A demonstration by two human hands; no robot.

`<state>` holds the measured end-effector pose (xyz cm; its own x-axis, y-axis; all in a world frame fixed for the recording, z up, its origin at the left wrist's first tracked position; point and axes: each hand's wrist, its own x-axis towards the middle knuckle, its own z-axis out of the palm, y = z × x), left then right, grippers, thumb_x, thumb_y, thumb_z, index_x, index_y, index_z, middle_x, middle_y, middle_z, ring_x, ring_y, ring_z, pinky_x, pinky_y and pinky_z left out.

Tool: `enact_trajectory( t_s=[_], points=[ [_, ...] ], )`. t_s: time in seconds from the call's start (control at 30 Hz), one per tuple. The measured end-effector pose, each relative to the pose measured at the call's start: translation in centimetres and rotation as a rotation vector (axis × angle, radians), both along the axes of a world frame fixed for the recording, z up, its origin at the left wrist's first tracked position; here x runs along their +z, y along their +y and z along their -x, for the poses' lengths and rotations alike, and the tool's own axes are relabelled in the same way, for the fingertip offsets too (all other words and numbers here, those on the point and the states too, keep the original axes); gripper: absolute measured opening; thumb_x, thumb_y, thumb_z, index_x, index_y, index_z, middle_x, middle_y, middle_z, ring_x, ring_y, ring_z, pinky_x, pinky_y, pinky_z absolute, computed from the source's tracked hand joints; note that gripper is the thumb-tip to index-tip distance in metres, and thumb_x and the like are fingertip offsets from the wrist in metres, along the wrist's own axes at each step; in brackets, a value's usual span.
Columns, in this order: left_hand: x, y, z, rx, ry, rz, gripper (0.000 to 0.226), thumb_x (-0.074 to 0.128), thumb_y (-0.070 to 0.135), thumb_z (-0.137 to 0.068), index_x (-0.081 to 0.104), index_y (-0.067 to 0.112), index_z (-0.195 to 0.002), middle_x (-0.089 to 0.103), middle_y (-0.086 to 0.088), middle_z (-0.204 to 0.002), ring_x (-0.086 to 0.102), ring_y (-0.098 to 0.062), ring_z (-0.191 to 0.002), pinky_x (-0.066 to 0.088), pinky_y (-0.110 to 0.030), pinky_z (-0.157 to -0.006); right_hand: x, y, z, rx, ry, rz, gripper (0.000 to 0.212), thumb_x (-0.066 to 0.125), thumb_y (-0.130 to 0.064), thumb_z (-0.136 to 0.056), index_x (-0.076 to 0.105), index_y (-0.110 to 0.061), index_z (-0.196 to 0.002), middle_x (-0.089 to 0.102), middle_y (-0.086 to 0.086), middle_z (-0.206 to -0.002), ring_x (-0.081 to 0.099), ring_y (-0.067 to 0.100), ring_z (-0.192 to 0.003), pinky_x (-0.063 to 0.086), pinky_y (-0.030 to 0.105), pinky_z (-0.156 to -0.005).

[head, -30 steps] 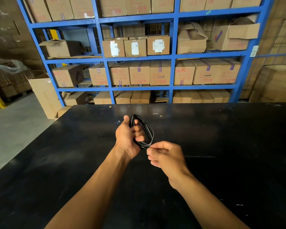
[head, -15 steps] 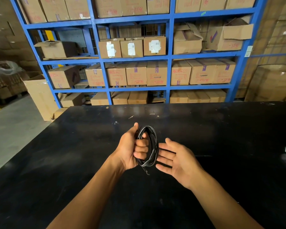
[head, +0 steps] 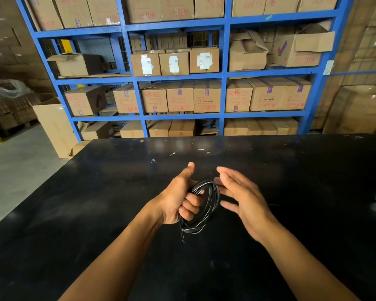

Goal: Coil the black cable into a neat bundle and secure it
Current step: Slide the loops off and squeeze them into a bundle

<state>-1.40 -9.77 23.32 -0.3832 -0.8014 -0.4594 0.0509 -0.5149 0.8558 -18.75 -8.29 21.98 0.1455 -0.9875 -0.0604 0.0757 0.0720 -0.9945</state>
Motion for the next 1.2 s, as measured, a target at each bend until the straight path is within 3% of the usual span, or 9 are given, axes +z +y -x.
enact_trajectory(
  t_s=[0.2, 0.3, 0.43, 0.6, 0.7, 0.77, 0.93, 1.07, 1.2],
  points=[
    [-0.2, -0.4, 0.1, -0.094, -0.019, -0.040, 0.072, 0.021, 0.079, -0.088, 0.049, 0.018, -0.060, 0.025, 0.010, -0.041, 0.020, -0.003, -0.030, 0.016, -0.013, -0.028, 0.2, 0.1, 0.6, 0.114, 0.183, 0.192, 0.027, 0.067, -0.013, -0.091, 0.072, -0.028, -0.113, 0.076, 0.007, -0.106, 0.069, 0.024, -0.106, 0.056, 0.047, -0.094],
    [-0.3, -0.6, 0.0, -0.115, -0.044, -0.047, 0.073, 0.020, 0.079, -0.088, 0.049, 0.018, -0.062, 0.026, 0.010, -0.042, 0.021, -0.003, -0.030, 0.016, -0.013, -0.029, -0.3, 0.0, 0.6, 0.086, 0.176, 0.198, 0.033, 0.070, -0.013, -0.088, 0.069, -0.027, -0.118, 0.076, 0.000, -0.097, 0.072, 0.013, -0.093, 0.060, 0.032, -0.084],
    [-0.4, -0.6, -0.1, -0.073, -0.108, -0.035, 0.076, 0.019, 0.079, -0.089, 0.053, 0.015, -0.064, 0.025, 0.008, -0.044, 0.020, -0.004, -0.032, 0.016, -0.014, -0.028, -1.1, -0.3, 0.5, 0.081, 0.214, 0.258, 0.018, 0.070, -0.010, -0.089, 0.076, -0.020, -0.102, 0.077, -0.010, -0.080, 0.068, -0.001, -0.079, 0.052, 0.015, -0.072],
    [-0.4, -0.5, 0.0, -0.007, -0.214, 0.029, 0.073, 0.017, 0.075, -0.092, 0.049, 0.015, -0.065, 0.027, 0.006, -0.046, 0.019, -0.006, -0.034, 0.015, -0.015, -0.030, -1.7, -0.5, 0.3, 0.124, 0.322, 0.316, 0.012, 0.069, -0.014, -0.089, 0.077, -0.018, -0.098, 0.078, 0.000, -0.091, 0.071, 0.009, -0.086, 0.057, 0.028, -0.081],
    [-0.6, -0.5, -0.3, 0.000, -0.229, 0.056, 0.067, 0.021, 0.067, -0.097, 0.051, 0.014, -0.069, 0.032, 0.004, -0.047, 0.020, -0.006, -0.035, 0.015, -0.016, -0.030, -2.5, -0.5, -0.2, 0.075, 0.505, 0.383, 0.004, 0.072, -0.019, -0.086, 0.073, -0.023, -0.088, 0.073, -0.003, -0.076, 0.067, 0.006, -0.069, 0.057, 0.032, -0.068],
    [-1.0, -0.4, -0.5, 0.007, -0.196, 0.107, 0.057, 0.033, 0.057, -0.100, 0.055, 0.013, -0.071, 0.038, 0.002, -0.050, 0.022, -0.005, -0.036, 0.018, -0.016, -0.031, -3.0, -0.4, -0.6, -0.022, 0.574, 0.406, 0.005, 0.072, -0.019, -0.086, 0.071, -0.022, -0.084, 0.069, -0.004, -0.068, 0.062, 0.004, -0.060, 0.052, 0.027, -0.058],
    [-3.3, 0.4, -1.3, -0.031, -0.171, 0.387, 0.012, 0.067, 0.013, -0.092, 0.057, 0.009, -0.099, 0.047, 0.004, -0.063, 0.036, -0.004, -0.047, 0.030, -0.017, -0.042, -4.4, -0.3, -0.9, -0.171, 0.548, 0.328, 0.003, 0.074, -0.015, -0.085, 0.072, -0.017, -0.082, 0.071, -0.003, -0.070, 0.066, 0.009, -0.065, 0.054, 0.029, -0.060],
    [-5.1, 0.2, -1.7, -0.017, -0.343, 0.430, 0.016, 0.065, 0.025, -0.094, 0.065, 0.009, -0.093, 0.053, 0.005, -0.064, 0.047, -0.003, -0.048, 0.039, -0.019, -0.047, -5.6, -0.2, -0.9, -0.238, 0.546, 0.257, 0.010, 0.075, -0.014, -0.083, 0.071, -0.018, -0.076, 0.068, -0.004, -0.065, 0.061, 0.005, -0.059, 0.048, 0.026, -0.057],
    [-6.1, 0.0, -1.3, -0.017, -0.402, 0.410, 0.037, 0.058, 0.037, -0.096, 0.070, 0.003, -0.092, 0.046, 0.003, -0.063, 0.041, -0.005, -0.049, 0.034, -0.017, -0.046, -6.1, 0.2, -1.0, -0.271, 0.523, 0.182, 0.004, 0.073, -0.013, -0.085, 0.072, -0.013, -0.081, 0.072, 0.003, -0.074, 0.068, 0.017, -0.069, 0.055, 0.039, -0.069]
  ],
)
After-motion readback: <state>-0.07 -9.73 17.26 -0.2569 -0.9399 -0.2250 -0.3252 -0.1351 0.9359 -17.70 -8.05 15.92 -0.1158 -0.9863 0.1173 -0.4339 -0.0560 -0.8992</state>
